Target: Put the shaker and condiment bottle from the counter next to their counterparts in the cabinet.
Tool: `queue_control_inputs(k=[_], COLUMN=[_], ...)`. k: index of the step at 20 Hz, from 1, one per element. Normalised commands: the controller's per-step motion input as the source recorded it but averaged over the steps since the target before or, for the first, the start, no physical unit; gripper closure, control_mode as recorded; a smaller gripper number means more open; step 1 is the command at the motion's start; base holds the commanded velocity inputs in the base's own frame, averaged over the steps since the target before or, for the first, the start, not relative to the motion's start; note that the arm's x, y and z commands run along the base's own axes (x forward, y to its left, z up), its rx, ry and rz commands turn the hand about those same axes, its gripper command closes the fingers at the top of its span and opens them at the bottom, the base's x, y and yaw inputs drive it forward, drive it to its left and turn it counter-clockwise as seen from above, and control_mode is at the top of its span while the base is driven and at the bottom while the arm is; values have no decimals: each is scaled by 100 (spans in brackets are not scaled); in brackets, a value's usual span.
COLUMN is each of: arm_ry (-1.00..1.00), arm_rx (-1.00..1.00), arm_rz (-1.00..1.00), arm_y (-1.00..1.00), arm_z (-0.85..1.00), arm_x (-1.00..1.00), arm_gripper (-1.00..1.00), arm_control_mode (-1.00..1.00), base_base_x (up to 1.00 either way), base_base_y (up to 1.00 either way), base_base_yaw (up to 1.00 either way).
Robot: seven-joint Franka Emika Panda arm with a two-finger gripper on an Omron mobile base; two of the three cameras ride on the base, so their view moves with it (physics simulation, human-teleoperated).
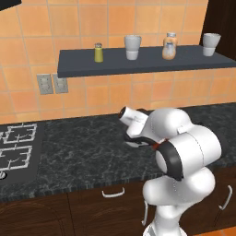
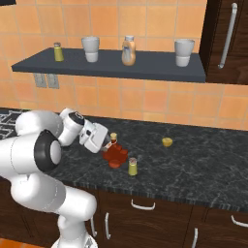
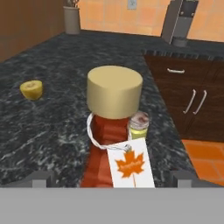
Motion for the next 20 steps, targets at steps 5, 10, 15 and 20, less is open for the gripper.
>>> queue_control_inputs(k=[5,10,15,20], arm_ry=[1,4,6,0], arm_rx=[-2,0,0,0], arm_rz=[0,0,0,0], arm_y=[-25,-11,-2,0], arm_z=[-23,-17,-11,39], arm_x=[7,1,4,0], arm_gripper=[-100,100,100,100], arm_control_mode=[-100,-100,-100,-100], base_base_x=[0,0,0,0], base_base_y=[0,0,0,0], base_base_yaw=[0,0,0,0])
